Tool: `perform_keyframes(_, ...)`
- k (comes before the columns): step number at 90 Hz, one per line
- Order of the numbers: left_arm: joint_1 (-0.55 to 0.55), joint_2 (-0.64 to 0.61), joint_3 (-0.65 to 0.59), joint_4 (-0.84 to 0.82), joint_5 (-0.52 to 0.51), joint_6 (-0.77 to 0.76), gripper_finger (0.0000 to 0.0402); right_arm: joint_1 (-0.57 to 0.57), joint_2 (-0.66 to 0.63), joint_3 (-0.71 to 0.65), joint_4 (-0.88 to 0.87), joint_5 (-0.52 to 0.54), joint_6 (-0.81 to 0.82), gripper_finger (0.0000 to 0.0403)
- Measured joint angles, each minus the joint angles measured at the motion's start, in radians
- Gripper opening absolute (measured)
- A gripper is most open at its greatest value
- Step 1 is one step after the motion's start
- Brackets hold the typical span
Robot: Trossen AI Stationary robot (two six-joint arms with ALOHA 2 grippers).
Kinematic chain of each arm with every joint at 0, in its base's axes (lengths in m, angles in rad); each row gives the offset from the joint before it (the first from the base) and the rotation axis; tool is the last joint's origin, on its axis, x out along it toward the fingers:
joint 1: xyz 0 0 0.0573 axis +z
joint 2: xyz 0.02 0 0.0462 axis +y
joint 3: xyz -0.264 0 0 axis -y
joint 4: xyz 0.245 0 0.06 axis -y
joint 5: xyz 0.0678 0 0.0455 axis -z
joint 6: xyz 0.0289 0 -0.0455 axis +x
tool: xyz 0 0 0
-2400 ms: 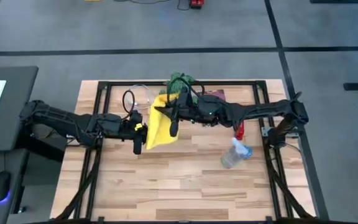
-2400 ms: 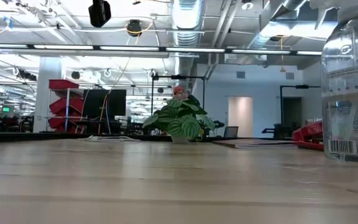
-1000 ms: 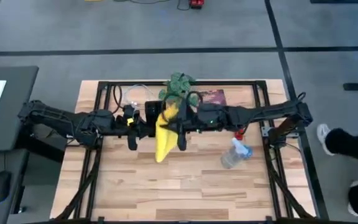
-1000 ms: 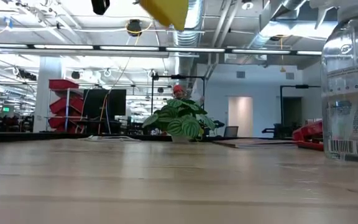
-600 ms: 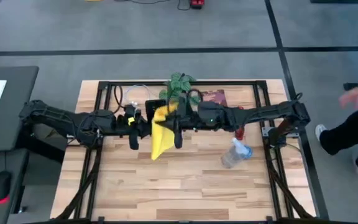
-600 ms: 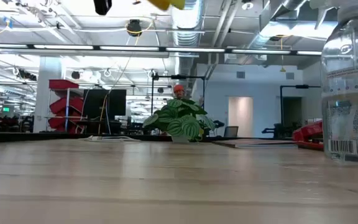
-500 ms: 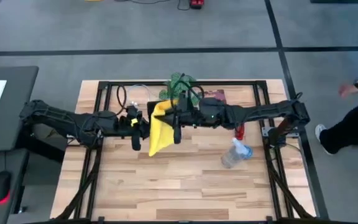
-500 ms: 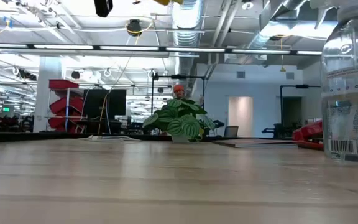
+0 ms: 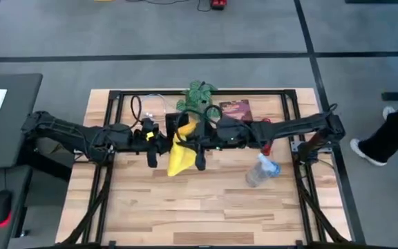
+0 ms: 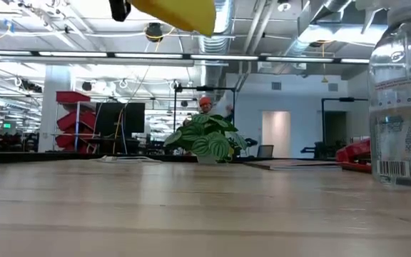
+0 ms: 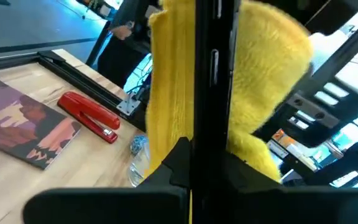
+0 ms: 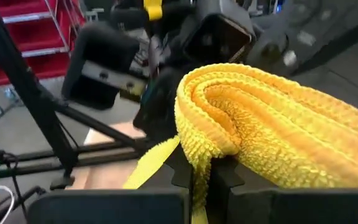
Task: Apply microfiber cloth
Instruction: Wipe the back and front of the cellphone with the yellow microfiber cloth
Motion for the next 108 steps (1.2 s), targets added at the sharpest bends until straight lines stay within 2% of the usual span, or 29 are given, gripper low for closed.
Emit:
perform_keyframes(15, 0.015, -0.002, 0.001, 0.013, 0.004, -0.002, 0.0004, 0.021, -0.019, -0.003, -0.045, 0.006, 0.016, 0.0000)
perform_keyframes(26, 0.028, -0.005, 0.004, 0.042, -0.004, -0.006, 0.0004, 0.027, -0.021, -0.004, -0.058, -0.072, 0.038, 0.0000)
perform_keyframes(35, 0.029, -0.005, 0.004, 0.067, -0.014, -0.004, 0.0004, 0.034, -0.008, -0.005, -0.054, -0.084, 0.045, 0.0000)
perform_keyframes(59, 0.030, -0.004, 0.004, 0.080, -0.018, 0.007, 0.0004, 0.017, 0.070, -0.004, 0.124, -0.042, 0.132, 0.0000)
perform_keyframes(73, 0.031, -0.006, 0.004, 0.065, -0.023, 0.006, 0.0004, 0.015, 0.103, -0.004, 0.192, 0.034, 0.203, 0.0000)
perform_keyframes(108, 0.021, -0.007, 0.003, -0.011, -0.021, 0.012, 0.0004, 0.015, 0.013, 0.000, -0.058, 0.169, 0.211, 0.0000)
